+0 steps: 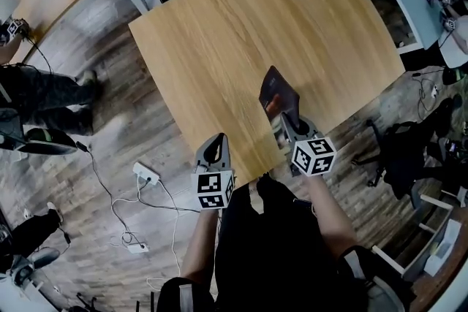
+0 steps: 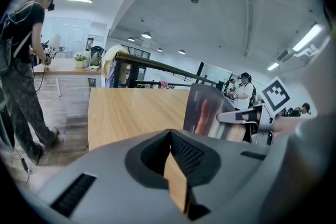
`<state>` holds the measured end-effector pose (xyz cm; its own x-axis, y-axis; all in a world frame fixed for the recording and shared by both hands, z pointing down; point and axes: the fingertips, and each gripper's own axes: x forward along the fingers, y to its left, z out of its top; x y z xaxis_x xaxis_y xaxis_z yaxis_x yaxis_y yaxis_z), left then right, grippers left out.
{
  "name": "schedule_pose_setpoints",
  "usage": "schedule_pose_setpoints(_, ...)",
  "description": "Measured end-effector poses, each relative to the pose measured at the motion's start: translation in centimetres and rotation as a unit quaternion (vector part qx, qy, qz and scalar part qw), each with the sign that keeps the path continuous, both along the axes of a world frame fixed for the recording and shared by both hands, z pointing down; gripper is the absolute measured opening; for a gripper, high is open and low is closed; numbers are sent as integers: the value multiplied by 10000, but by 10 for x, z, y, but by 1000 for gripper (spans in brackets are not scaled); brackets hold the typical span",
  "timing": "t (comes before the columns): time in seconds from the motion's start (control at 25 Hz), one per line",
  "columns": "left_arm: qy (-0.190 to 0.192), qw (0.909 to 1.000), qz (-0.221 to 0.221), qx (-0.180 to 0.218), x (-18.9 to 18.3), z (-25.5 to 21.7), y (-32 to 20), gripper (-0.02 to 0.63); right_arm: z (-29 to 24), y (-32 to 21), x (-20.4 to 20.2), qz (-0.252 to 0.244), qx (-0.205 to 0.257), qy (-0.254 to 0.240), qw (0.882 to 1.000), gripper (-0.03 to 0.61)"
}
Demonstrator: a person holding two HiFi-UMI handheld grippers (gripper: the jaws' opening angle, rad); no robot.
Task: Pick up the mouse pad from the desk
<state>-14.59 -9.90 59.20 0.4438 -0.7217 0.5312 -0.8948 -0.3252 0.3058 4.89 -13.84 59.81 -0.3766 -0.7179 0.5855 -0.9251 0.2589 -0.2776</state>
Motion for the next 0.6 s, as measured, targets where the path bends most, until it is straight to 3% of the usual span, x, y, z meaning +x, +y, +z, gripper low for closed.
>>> schedule_pose_setpoints(0.6,38,9941,-504,960,-7,-93,-17,23,-115,-22,7,-295,1080,-117,9937,46)
